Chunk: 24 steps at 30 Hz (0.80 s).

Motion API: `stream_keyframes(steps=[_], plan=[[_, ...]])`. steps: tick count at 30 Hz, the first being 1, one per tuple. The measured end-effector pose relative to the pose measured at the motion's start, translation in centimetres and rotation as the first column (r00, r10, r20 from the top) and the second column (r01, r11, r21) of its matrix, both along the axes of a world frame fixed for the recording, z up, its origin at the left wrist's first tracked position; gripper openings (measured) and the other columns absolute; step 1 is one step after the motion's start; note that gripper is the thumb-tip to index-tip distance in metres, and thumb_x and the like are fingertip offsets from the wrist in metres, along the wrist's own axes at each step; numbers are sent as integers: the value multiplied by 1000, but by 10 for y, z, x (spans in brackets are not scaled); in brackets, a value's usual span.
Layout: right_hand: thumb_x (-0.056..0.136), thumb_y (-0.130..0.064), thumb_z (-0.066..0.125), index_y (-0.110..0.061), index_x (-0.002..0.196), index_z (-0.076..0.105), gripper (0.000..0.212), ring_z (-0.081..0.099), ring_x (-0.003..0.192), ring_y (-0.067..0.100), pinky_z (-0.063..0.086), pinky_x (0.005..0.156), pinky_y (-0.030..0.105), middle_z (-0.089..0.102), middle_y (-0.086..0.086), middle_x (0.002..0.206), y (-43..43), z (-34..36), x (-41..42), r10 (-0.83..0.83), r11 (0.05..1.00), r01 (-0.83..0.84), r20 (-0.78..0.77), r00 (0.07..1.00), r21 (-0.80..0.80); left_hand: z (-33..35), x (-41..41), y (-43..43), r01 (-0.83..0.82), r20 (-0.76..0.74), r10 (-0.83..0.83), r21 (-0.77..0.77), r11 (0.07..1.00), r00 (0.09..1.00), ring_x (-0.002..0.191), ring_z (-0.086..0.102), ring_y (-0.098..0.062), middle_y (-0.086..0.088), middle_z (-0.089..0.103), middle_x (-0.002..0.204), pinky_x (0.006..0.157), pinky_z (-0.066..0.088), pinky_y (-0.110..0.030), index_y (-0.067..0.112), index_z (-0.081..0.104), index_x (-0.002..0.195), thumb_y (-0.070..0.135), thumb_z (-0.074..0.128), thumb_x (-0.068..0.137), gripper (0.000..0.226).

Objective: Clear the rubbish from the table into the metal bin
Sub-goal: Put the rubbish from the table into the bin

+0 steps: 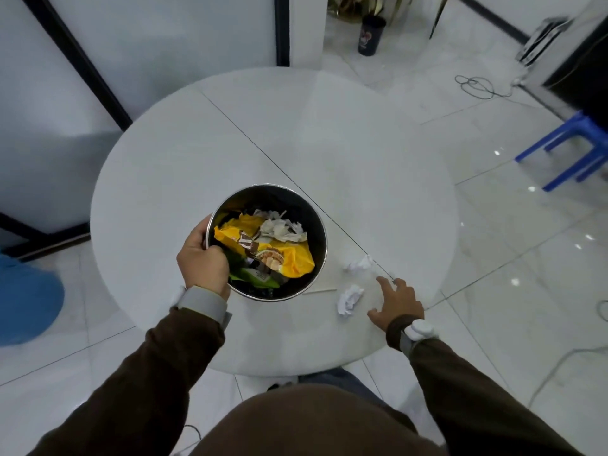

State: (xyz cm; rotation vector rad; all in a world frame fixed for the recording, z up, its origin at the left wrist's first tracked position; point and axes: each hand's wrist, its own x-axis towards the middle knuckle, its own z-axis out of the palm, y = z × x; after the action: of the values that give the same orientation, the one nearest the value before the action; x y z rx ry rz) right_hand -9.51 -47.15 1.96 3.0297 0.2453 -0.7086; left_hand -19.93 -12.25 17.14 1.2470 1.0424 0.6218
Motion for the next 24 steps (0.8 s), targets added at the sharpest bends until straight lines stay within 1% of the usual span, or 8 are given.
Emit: stream_keyframes(steps=[4,8,10,12,16,19,21,24], plan=[[80,-37,67,-39,136,42,62,46,124,30,50,96,40,37,8,137,-3,-23,9,-46,998,50,-138,989,23,-2,3,-3,33,-15,-33,13,999,999,106,69,-19,3,74,110,83,62,-33,29,76,112,-23,38,77,73],[85,-20,58,-13,106,56,22,53,76,19,48,76,34,52,9,108,-4,-41,19,-16,997,24,-115,993,70,-6,3,0,41,-39,-40,30,999,998,111,68,-21,1,74,114,91,61,-42,28,76,117,-22,40,75,74],[85,-13,57,-13,94,55,8,56,84,27,47,78,33,49,9,107,2,-40,21,-5,994,22,-153,988,109,-5,3,0,35,-37,-33,34,999,999,110,68,-20,1,74,114,92,61,-43,26,76,118,-23,40,74,74],[85,-4,54,-18,87,50,14,57,95,33,43,77,31,46,10,107,10,-35,21,16,989,8,-160,987,149,-6,2,1,33,-32,-32,33,999,999,110,68,-20,1,75,114,92,60,-44,27,76,117,-23,41,75,74],[73,8,44,-18,89,42,30,52,94,34,39,73,35,47,12,102,20,-27,17,39,959,-32,-20,999,281,-7,0,4,23,-36,-22,17,1000,999,111,68,-21,2,74,116,93,60,-45,30,76,116,-23,43,78,73],[74,-9,57,-20,104,48,33,51,98,28,47,79,37,46,4,105,27,-19,14,104,958,-106,22,994,267,-6,-3,5,21,-45,-19,24,999,999,112,67,-20,3,73,117,94,59,-45,28,75,120,-21,43,82,70],[69,-40,69,-27,121,51,57,52,99,27,52,82,37,46,4,108,29,-20,10,228,923,-231,48,973,309,-7,-5,6,13,-51,-11,29,1000,999,113,66,-20,3,73,118,95,59,-45,27,74,122,-20,44,85,68],[59,-87,56,-38,138,39,94,49,112,25,49,97,38,42,5,125,36,-27,6,360,912,-352,1,933,212,-7,-7,7,-1,-56,3,30,1000,998,112,66,-19,3,73,119,95,59,-45,27,73,123,-20,44,85,68]])
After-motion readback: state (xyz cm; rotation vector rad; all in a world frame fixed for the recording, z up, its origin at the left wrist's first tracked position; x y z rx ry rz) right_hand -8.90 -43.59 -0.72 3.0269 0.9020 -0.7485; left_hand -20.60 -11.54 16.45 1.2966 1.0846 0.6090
